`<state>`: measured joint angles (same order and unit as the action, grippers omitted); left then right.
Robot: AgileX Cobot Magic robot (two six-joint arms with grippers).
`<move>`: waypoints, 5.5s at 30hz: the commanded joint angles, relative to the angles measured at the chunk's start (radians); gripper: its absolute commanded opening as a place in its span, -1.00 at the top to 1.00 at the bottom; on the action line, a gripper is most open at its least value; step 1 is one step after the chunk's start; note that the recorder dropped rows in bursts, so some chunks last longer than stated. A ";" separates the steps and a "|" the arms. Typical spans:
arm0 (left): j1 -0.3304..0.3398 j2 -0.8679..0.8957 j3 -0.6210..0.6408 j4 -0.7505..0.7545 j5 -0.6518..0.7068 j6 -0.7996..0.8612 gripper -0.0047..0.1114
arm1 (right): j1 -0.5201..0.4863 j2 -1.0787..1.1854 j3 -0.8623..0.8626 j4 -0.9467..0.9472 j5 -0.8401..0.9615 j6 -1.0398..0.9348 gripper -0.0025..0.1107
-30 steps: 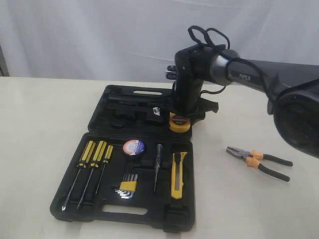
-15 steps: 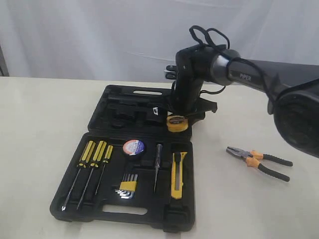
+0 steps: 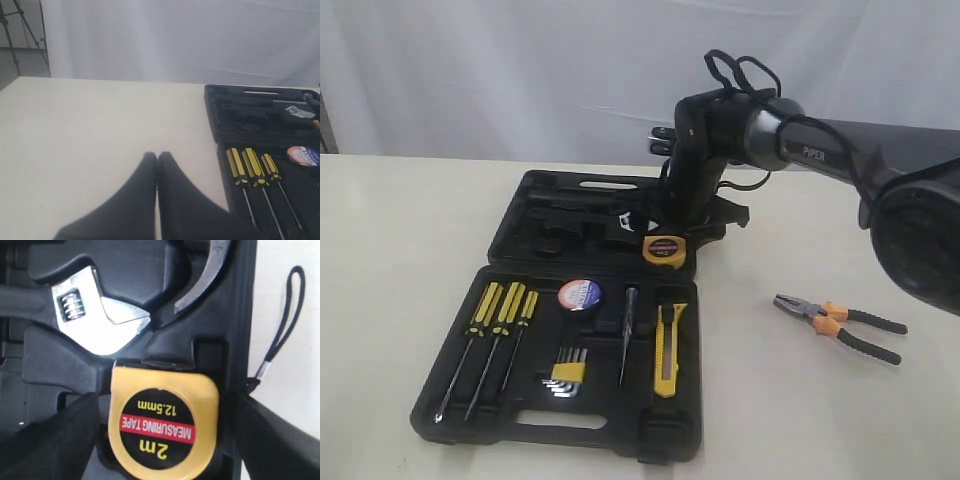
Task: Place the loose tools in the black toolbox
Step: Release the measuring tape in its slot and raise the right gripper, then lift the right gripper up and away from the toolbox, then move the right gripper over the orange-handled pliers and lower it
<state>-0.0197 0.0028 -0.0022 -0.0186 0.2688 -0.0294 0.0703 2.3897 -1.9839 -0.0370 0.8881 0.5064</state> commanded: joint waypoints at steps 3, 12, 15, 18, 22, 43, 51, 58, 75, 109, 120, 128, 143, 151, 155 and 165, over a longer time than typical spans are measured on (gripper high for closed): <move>-0.002 -0.003 0.002 -0.002 0.000 0.000 0.92 | 0.006 -0.042 -0.006 0.009 0.049 -0.008 -0.29; -0.002 -0.003 0.002 -0.002 0.000 0.000 0.92 | 0.006 -0.073 -0.006 0.009 0.078 -0.112 0.67; -0.002 -0.003 0.002 -0.002 0.000 0.000 0.92 | 0.006 -0.070 -0.004 0.009 0.078 -0.159 0.96; -0.002 -0.003 0.002 -0.002 0.000 0.000 0.92 | 0.006 -0.056 -0.004 -0.009 0.087 -0.171 0.96; -0.002 -0.003 0.002 -0.002 0.000 0.000 0.92 | 0.006 -0.021 -0.004 -0.084 0.084 -0.171 0.96; -0.002 -0.003 0.002 -0.002 0.000 0.000 0.92 | -0.034 0.020 -0.004 -0.191 0.165 -0.243 0.96; -0.002 -0.003 0.002 -0.002 0.000 0.000 0.92 | -0.070 -0.087 -0.004 -0.186 0.138 -0.280 0.96; -0.002 -0.003 0.002 -0.002 0.000 0.000 0.92 | -0.070 -0.130 -0.004 -0.085 0.104 -0.352 0.96; -0.002 -0.003 0.002 -0.002 0.000 0.000 0.92 | -0.069 -0.100 -0.004 -0.016 0.041 -0.390 0.96; -0.002 -0.003 0.002 -0.002 0.000 0.000 0.92 | -0.051 -0.126 -0.004 0.064 0.044 -0.439 0.96; -0.002 -0.003 0.002 -0.002 0.000 0.000 0.92 | -0.007 0.004 -0.004 0.054 0.068 -0.398 0.96; -0.002 -0.003 0.002 -0.002 0.000 0.000 0.92 | -0.009 -0.055 -0.004 0.037 0.057 -0.399 0.96; -0.002 -0.003 0.002 -0.002 0.000 0.000 0.92 | -0.043 -0.277 -0.004 -0.046 0.244 -0.418 0.96; -0.002 -0.003 0.002 -0.002 0.000 0.000 0.92 | -0.163 -0.463 -0.004 -0.013 0.333 -0.431 0.96; -0.002 -0.003 0.002 -0.002 0.000 0.000 0.92 | -0.212 -0.577 0.004 -0.019 0.333 -0.438 0.96; -0.002 -0.003 0.002 -0.002 0.000 0.000 0.92 | -0.353 -0.803 0.473 -0.097 0.177 -0.444 0.96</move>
<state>-0.0197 0.0028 -0.0022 -0.0186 0.2688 -0.0294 -0.2466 1.6035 -1.6315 -0.1179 1.1611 0.0751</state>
